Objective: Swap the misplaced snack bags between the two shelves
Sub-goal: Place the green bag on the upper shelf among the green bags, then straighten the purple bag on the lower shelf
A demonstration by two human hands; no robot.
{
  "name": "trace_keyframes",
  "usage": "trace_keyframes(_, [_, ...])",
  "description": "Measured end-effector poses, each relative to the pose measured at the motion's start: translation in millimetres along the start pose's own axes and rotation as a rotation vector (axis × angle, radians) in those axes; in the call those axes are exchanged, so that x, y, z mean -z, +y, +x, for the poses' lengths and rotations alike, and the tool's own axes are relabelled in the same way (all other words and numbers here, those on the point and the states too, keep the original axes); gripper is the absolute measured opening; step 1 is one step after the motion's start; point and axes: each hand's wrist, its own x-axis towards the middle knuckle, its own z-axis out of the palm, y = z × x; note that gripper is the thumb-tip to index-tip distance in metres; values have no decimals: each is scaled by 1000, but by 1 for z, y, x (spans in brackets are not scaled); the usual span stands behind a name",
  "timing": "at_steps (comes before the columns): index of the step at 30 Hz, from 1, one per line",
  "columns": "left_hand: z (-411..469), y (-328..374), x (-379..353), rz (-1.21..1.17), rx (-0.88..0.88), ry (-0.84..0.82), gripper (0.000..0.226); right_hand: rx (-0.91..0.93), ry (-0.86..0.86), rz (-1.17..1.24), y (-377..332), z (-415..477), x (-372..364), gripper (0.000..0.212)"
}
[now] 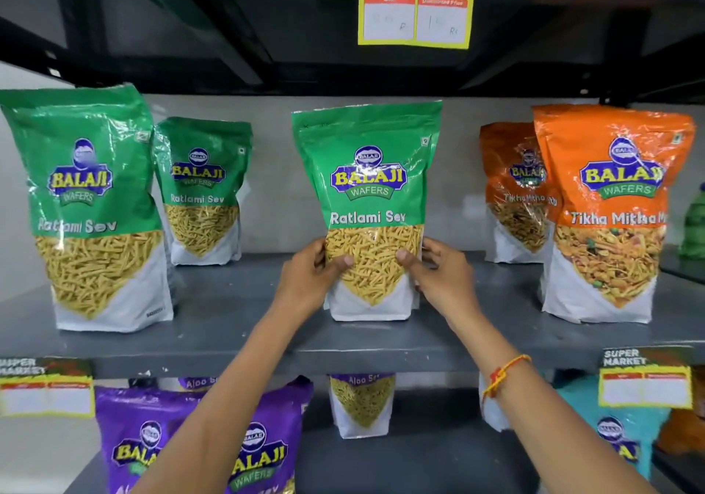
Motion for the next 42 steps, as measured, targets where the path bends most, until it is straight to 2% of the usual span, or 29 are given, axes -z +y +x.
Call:
trace_keyframes(3, [2,0,4,43,35,-29,41,-68,-33,-30,2,5,3,31])
trace_keyframes(5, [2,-7,9,38,88,-86,55,-125,-95,-18,4,6,6,33])
trace_keyframes(8, [-3,-17,12,124,146,-183,71,-165,-230,-76,8,6,8,57])
trace_keyframes(11, [-8,-16,12,126,162,-220,67,-173,-269,-124,14,5,10,74])
trace_keyframes(14, [-12,-11,14,150,149,-243,52,-177,-269,-142,11,0,14,65])
trace_keyframes(17, [-17,-8,16,195,146,-230,57,-158,-258,-152,9,-6,16,57])
trace_keyframes(21, [-23,-5,15,232,138,-213,50,-133,-241,-147,8,-9,15,44])
trace_keyframes(25, [-26,-1,8,222,121,-190,42,-144,-233,-133,12,-8,13,44])
trace_keyframes(30, [-30,3,9,266,131,-205,48,-172,-253,-166,9,-11,16,54])
trace_keyframes(31, [-31,3,12,285,142,-209,52,-178,-235,-180,7,-13,17,61])
trace_keyframes(33, [-34,5,16,322,115,-141,65,-130,-82,-242,-3,-21,20,73])
trace_keyframes(34, [-39,10,20,344,79,-73,70,-69,23,-246,-9,-25,22,73])
trace_keyframes(36, [-51,22,28,358,-16,50,65,52,148,-114,-30,-36,24,60])
trace_keyframes(38, [-70,35,38,305,-78,88,54,104,66,81,-51,-48,20,40])
trace_keyframes(40, [-92,43,49,232,-71,65,49,80,-147,190,-61,-64,9,24])
trace_keyframes(42, [-115,35,62,260,17,-5,47,55,-406,215,-57,-83,-11,14])
